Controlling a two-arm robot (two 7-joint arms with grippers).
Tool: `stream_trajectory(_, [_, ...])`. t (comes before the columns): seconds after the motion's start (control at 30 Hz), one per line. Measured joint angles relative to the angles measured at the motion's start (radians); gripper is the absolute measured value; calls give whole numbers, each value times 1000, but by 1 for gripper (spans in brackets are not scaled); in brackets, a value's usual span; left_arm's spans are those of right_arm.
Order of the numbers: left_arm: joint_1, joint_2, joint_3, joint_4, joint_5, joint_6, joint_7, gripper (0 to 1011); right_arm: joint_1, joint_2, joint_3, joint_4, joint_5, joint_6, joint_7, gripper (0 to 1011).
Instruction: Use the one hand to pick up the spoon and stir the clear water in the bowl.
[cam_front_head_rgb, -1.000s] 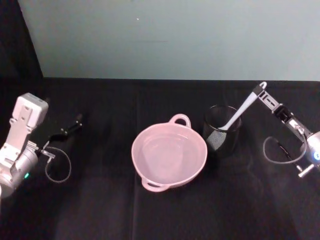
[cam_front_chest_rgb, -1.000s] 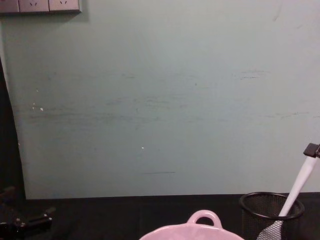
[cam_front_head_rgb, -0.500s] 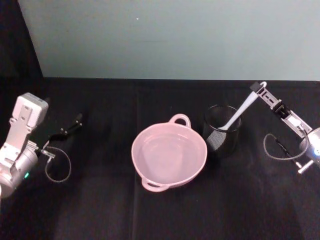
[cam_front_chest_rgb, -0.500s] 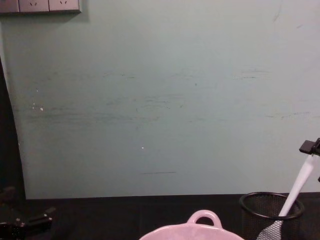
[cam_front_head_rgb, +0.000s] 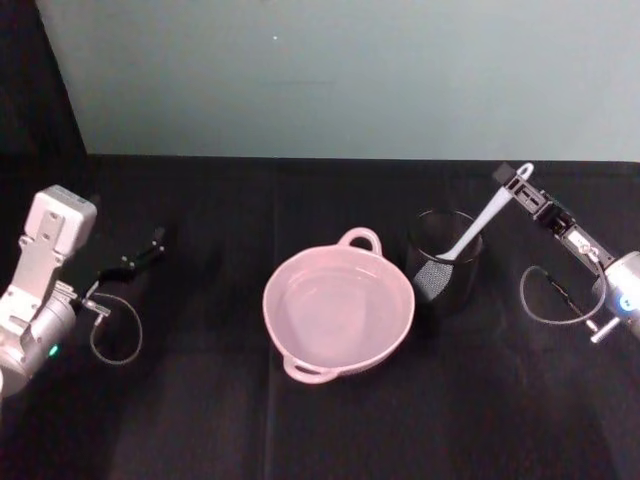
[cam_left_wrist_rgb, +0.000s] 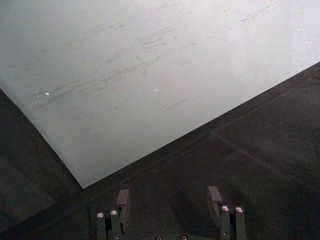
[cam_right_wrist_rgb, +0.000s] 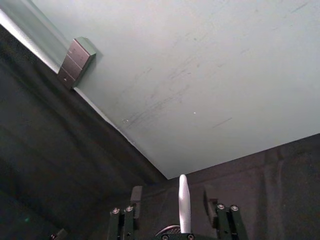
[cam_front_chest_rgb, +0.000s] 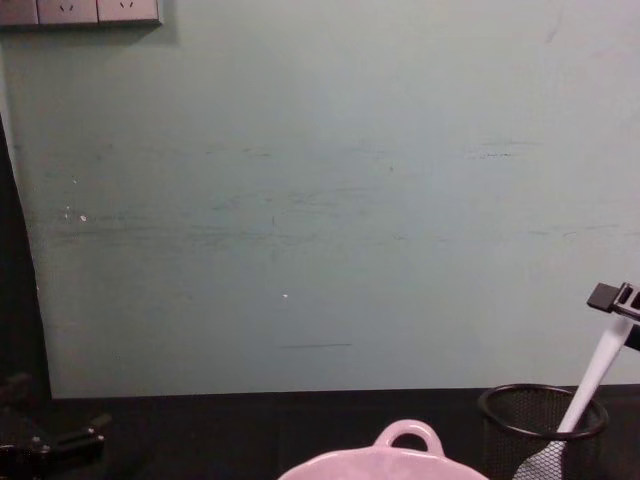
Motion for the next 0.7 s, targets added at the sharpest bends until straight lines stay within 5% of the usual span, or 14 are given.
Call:
stream_trajectory(0.43, [0,0,0,0,0,0,0,1011,23,10,-29,24,10,-23,6,390])
stream_trajectory(0.7, [0,0,0,0,0,0,0,1011,15,32,-43,-24,-14,-48,-13,122])
